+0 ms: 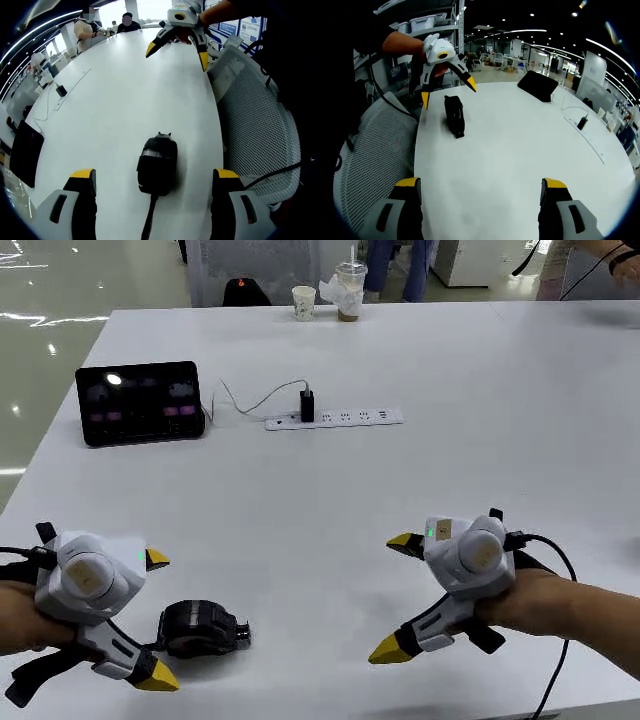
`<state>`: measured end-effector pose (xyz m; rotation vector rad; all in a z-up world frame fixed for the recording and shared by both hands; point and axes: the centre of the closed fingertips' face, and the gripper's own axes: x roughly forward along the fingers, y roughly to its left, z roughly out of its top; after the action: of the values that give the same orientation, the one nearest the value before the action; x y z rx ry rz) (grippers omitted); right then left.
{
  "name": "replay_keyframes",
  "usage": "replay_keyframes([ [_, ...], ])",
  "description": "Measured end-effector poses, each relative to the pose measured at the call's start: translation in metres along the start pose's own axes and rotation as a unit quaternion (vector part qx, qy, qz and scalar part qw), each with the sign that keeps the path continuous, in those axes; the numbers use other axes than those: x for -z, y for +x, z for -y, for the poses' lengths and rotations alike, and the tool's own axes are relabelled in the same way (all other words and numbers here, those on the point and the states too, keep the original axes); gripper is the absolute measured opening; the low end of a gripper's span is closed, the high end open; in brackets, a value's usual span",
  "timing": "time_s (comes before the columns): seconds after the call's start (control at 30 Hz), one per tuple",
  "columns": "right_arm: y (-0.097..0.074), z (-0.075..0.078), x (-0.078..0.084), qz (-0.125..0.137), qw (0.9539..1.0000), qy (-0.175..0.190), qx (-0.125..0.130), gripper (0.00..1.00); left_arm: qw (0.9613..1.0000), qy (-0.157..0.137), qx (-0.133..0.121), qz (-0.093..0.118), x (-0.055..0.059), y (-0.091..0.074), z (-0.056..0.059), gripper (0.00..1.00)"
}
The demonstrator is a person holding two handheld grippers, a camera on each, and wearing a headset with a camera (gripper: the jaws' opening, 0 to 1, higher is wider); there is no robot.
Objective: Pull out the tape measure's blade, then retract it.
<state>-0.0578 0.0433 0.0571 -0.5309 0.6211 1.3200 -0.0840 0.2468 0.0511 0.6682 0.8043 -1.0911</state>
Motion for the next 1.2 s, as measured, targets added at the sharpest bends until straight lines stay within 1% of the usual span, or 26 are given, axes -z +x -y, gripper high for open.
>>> replay_keyframes([
  [0.03, 0.003, -0.001, -0.002, 0.0, 1.0, -0.002, -0.001, 0.99, 1.0, 0.001, -0.002, -0.001, -0.001, 0.001, -0.001, 0.91],
  [0.07, 0.007, -0.002, -0.004, 0.0, 1.0, -0.003, -0.004, 0.99, 1.0, 0.006, -0.004, -0.006, -0.001, 0.004, -0.001, 0.89],
  [0.1, 0.01, -0.003, -0.005, 0.001, 1.0, -0.004, -0.006, 0.99, 0.9999, 0.008, 0.001, -0.011, 0.0, 0.005, 0.001, 0.87],
  [0.13, 0.014, -0.005, -0.008, 0.002, 1.0, -0.005, -0.008, 0.99, 0.9997, 0.013, 0.006, -0.022, 0.001, 0.007, 0.002, 0.84],
  [0.17, 0.016, -0.006, -0.011, 0.004, 0.9999, -0.006, -0.01, 0.99, 0.9994, 0.02, 0.005, -0.029, 0.003, 0.009, 0.002, 0.81],
  [0.23, 0.023, -0.01, -0.016, 0.007, 0.9998, -0.008, -0.015, 0.99, 0.9992, 0.026, 0.006, -0.03, 0.003, 0.015, 0.003, 0.81],
  [0.27, 0.026, -0.012, -0.018, 0.006, 0.9998, -0.01, -0.018, 0.99, 0.9992, 0.024, 0.008, -0.031, 0.003, 0.016, 0.003, 0.8],
  [0.33, 0.033, -0.016, -0.02, 0.004, 0.9996, -0.016, -0.025, 0.99, 0.9989, 0.022, 0.012, -0.041, 0.006, 0.021, 0.006, 0.76],
  [0.4, 0.039, -0.018, -0.023, 0.003, 0.9994, -0.02, -0.029, 0.99, 0.9986, 0.024, 0.018, -0.043, 0.007, 0.026, 0.01, 0.73],
  [0.43, 0.042, -0.018, -0.024, 0.002, 0.9994, -0.021, -0.029, 0.99, 0.9986, 0.022, 0.019, -0.044, 0.008, 0.028, 0.01, 0.73],
  [0.47, 0.045, -0.017, -0.026, 0.003, 0.9994, -0.022, -0.027, 0.99, 0.9984, 0.019, 0.021, -0.049, 0.01, 0.03, 0.009, 0.71],
  [0.53, 0.049, -0.015, -0.028, 0.005, 0.9995, -0.017, -0.027, 0.99, 0.9983, 0.015, 0.021, -0.052, 0.011, 0.032, 0.008, 0.67],
  [0.6, 0.055, -0.014, -0.028, 0.004, 0.9996, -0.007, -0.029, 0.99, 0.9985, 0.014, 0.019, -0.05, 0.01, 0.033, 0.005, 0.65],
  [0.63, 0.058, -0.015, -0.026, -0.002, 0.9995, -0.003, -0.033, 0.99, 0.9987, 0.017, 0.016, -0.045, 0.008, 0.033, 0.003, 0.63],
  [0.67, 0.061, -0.015, -0.025, -0.005, 0.9994, -0.001, -0.034, 0.99, 0.9987, 0.019, 0.017, -0.044, 0.007, 0.033, 0.004, 0.59],
  [0.8, 0.07, -0.016, -0.024, -0.014, 0.9992, 0.005, -0.037, 0.99, 0.9983, 0.024, 0.023, -0.049, 0.007, 0.033, 0.002, 0.54],
  [0.93, 0.074, -0.02, -0.032, -0.008, 0.9991, -0.004, -0.041, 0.99, 0.9981, 0.03, 0.025, -0.047, 0.005, 0.035, 0.002, 0.48],
  [0.97, 0.076, -0.022, -0.036, -0.005, 0.999, -0.007, -0.044, 0.99, 0.9981, 0.03, 0.026, -0.047, 0.005, 0.036, 0.002, 0.43],
  [1.07, 0.079, -0.025, -0.042, -0.001, 0.9987, -0.015, -0.048, 0.99, 0.9978, 0.036, 0.024, -0.05, 0.004, 0.037, 0.002, 0.34],
  [1.2, 0.082, -0.028, -0.047, 0.001, 0.9983, -0.024, -0.053, 0.99, 0.9975, 0.038, 0.024, -0.054, 0.005, 0.037, 0.002, 0.32],
])
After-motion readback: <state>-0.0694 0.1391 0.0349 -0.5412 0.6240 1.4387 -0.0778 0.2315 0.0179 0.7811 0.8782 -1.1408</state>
